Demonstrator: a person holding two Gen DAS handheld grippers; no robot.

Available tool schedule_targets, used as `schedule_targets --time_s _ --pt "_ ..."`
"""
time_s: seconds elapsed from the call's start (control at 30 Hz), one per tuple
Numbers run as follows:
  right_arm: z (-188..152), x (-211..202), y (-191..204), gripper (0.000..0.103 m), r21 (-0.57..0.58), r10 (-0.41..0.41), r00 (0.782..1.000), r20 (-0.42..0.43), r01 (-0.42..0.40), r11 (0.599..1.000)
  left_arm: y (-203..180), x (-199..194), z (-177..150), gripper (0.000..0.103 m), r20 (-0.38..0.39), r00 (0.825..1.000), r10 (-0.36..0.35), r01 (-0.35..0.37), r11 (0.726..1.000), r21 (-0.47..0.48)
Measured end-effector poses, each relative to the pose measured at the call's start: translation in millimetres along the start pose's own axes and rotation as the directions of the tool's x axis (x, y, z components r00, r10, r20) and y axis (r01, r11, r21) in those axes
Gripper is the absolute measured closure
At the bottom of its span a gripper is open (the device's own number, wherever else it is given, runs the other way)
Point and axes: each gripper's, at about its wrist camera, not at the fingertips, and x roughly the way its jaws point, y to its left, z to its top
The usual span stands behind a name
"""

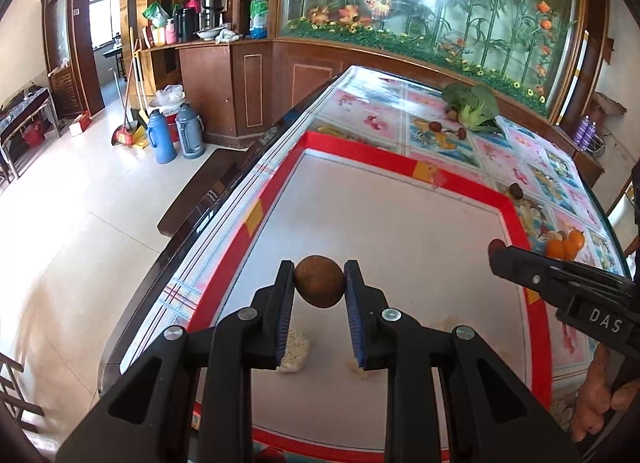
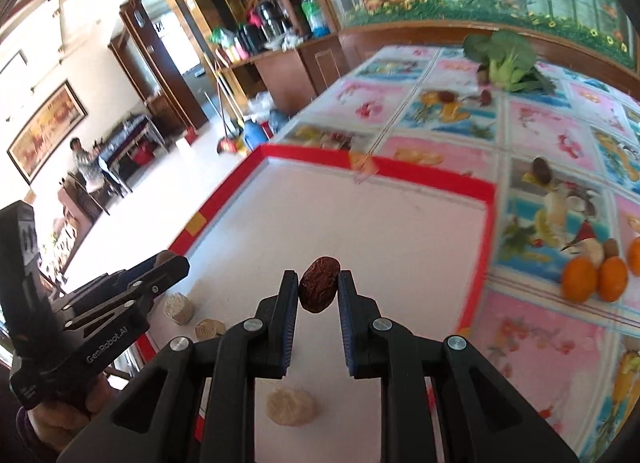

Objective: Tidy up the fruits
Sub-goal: 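Carry the kiwi and date into the tray and open both tools, then return to the pile and grasp an orange with each tool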

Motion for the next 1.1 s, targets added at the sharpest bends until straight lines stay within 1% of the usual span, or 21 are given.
schedule_targets --time_s 0.23,0.37,0.4,0.43,0.47,0.5,0.57,0.63,0.77,0.93,1.1 --pt "-6.1 25.9 15.6 0.084 -0.024 -0.03 0.996 -0.084 0.028 0.999 9.3 11.9 -4.7 0.076 -0.035 0.999 0.033 -0.033 0.999 -0.01" --pt "-9.3 27.5 25.4 0.084 -0.055 -0.042 0.993 -0.108 0.036 0.998 12.1 17.0 -6.8 0.076 -0.06 0.997 0.048 -0.049 0.999 -0.022" --pt "-10.3 24.5 27.7 0.084 -0.064 -0.032 0.995 -0.098 0.026 0.998 12.3 17.6 -7.1 0.075 -0.065 0.997 0.051 -0.052 0.998 -0.024" --pt "-10.5 21.1 29.3 0.081 -0.069 -0.026 0.996 -0.085 0.02 0.997 13.2 17.7 -6.7 0.073 -0.069 0.996 0.052 -0.054 0.998 -0.027" --pt "-10.4 18.1 30.3 0.078 -0.074 -0.022 0.997 -0.075 0.016 0.997 13.4 16.9 -6.2 0.066 -0.069 0.996 0.053 -0.056 0.998 -0.031" --pt "-10.3 13.3 30.6 0.073 -0.078 -0.013 0.998 -0.061 0.008 0.997 13.3 14.9 -5.8 0.056 -0.065 0.996 0.056 -0.058 0.998 -0.034" --pt "-8.9 3.1 28.7 0.072 -0.08 0.011 1.0 -0.015 -0.012 0.997 11.1 10.5 -4.4 0.046 -0.047 0.996 0.073 -0.074 0.997 -0.032" --pt "-6.7 -5.0 23.1 0.072 -0.073 0.011 1.0 0.017 -0.009 0.997 6.1 6.3 -2.8 0.046 -0.032 0.996 0.081 -0.082 0.996 -0.019" --pt "-3.1 -18.1 6.2 0.072 -0.041 0.004 0.998 0.057 -0.001 0.999 -7.9 -0.2 -1.6 0.045 -0.02 0.997 0.068 -0.068 0.998 0.013" --pt "-1.0 -29.7 -23.2 0.072 0.027 -0.004 0.997 0.077 0.002 1.0 -33.1 -1.8 -1.1 0.045 -0.022 0.998 0.056 -0.054 0.996 0.065" --pt "-2.1 -39.7 -47.6 0.072 0.071 -0.004 0.995 0.095 -0.002 0.997 -53.3 -3.6 -1.1 0.043 -0.023 0.998 0.055 -0.052 0.993 0.105"
